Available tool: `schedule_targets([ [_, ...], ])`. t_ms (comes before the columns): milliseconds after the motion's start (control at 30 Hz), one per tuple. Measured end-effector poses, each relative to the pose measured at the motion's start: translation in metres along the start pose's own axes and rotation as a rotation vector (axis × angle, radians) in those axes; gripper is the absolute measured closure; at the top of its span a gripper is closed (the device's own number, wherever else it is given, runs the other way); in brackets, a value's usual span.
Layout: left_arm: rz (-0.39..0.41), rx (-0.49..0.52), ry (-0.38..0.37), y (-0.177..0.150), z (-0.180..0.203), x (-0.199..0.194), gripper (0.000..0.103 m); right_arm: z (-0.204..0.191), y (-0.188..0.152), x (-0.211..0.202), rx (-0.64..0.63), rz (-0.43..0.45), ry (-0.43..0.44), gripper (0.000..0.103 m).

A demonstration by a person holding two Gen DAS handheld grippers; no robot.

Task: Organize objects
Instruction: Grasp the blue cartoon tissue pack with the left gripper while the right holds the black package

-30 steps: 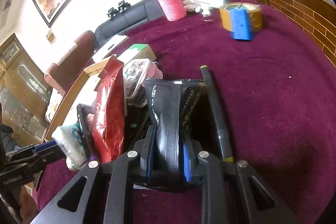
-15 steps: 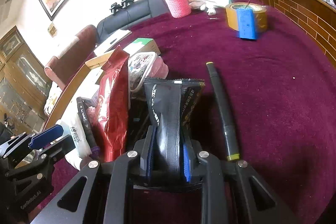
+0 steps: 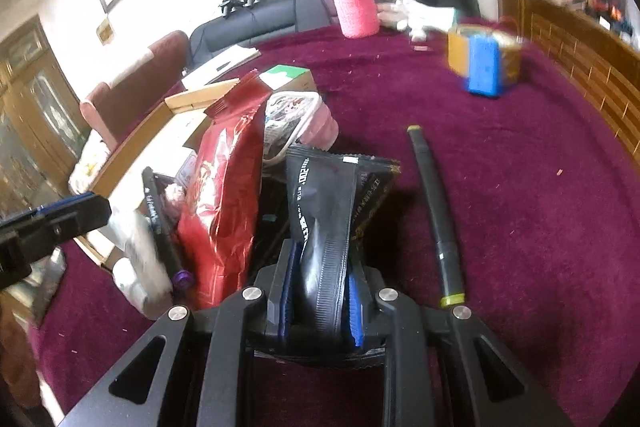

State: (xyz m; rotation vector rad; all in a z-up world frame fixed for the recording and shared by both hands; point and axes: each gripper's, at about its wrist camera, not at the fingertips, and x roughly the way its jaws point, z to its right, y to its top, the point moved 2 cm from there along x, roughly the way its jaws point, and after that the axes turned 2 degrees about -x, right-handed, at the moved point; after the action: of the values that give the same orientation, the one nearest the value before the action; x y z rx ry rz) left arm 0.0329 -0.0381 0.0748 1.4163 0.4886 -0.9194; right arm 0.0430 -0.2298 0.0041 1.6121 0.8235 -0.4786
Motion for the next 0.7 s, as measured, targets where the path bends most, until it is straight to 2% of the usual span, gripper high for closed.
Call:
schedule_targets([
  [167, -0.033, 0.008, -0.015, -0.004, 0.013, 0.011, 0.068, -0.013, -0.002, -0.008, -0.083, 0.044, -0.070, 0.080],
  [333, -0.070, 0.108, 0.019, -0.009, 0.037, 0.024, 0.060, -0.016, -0.002, -0.011, -0.106, 0.052, -0.084, 0.080],
  [533, -0.148, 0.074, 0.043, -0.025, 0.041, 0.043, 0.061, -0.015, -0.002, -0.012, -0.111, 0.053, -0.094, 0.080],
  [700, -0.150, 0.062, 0.074, -0.047, 0.038, 0.038, 0.061, -0.017, -0.004, -0.014, -0.121, 0.057, -0.095, 0.080],
])
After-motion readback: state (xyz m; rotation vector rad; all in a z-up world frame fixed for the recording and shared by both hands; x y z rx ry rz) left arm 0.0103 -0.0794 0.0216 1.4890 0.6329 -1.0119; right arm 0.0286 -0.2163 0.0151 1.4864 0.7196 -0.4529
